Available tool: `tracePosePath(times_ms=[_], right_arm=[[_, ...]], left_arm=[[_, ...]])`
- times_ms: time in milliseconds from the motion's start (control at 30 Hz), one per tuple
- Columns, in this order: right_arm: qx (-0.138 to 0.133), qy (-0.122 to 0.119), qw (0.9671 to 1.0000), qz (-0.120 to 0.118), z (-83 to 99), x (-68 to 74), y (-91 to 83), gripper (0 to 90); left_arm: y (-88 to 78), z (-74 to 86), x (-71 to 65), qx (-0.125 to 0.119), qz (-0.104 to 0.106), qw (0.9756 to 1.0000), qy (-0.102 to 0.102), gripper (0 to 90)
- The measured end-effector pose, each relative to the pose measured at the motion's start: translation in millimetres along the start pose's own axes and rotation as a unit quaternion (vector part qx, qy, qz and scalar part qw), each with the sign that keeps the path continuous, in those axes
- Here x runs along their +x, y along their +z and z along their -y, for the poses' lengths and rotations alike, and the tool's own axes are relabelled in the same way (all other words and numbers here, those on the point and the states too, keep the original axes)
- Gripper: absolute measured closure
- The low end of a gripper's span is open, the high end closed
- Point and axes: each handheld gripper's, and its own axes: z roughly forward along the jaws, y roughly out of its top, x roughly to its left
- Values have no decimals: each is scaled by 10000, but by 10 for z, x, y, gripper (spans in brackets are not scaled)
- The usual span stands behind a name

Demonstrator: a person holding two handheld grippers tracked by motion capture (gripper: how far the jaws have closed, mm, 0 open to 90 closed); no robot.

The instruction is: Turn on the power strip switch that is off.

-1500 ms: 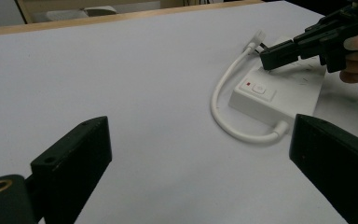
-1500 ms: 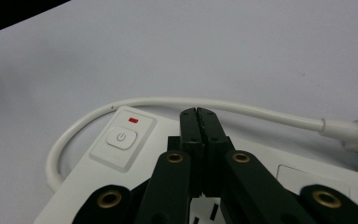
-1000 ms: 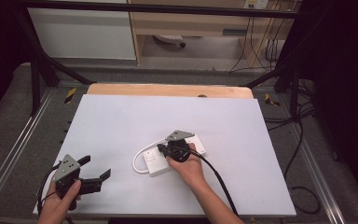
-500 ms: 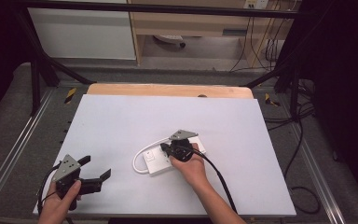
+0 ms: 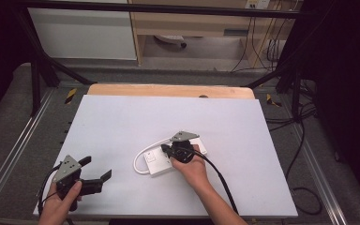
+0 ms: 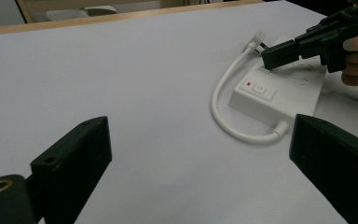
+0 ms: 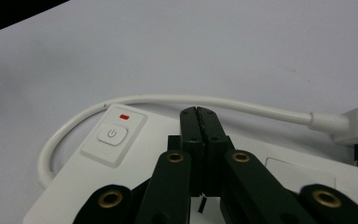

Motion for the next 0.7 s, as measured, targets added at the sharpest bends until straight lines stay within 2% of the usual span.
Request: tracePosePath(times_ms=[67,100,167,200,333,533,700], right_arm=[[3,9,9999,-154,11,28,25,900],[20,-26,9999,-159,9,59,38,900],[108,-271,9995,92,-21,107,30,900],[89,-287,9995,122,-14,106,25,900],[90,-94,9999,-47,-12,59,19,900],[57,-109,9998,-175,-8,90,40,900],[-11,-163,9997,-181,-38,105,9,900]], left_arm=[[-2,0,-1,-3,1,10000,1,57],[-3,0,0,-6,-6,10000,1,57],[-13,4,5,-17,-22,10000,-29,58],[-15,5,6,-25,-13,10000,-27,58],[10,1,11,3,15,10000,-33,58],[-3,7,10,6,-8,10000,-43,57],[6,9,6,16,-11,10000,-35,58]])
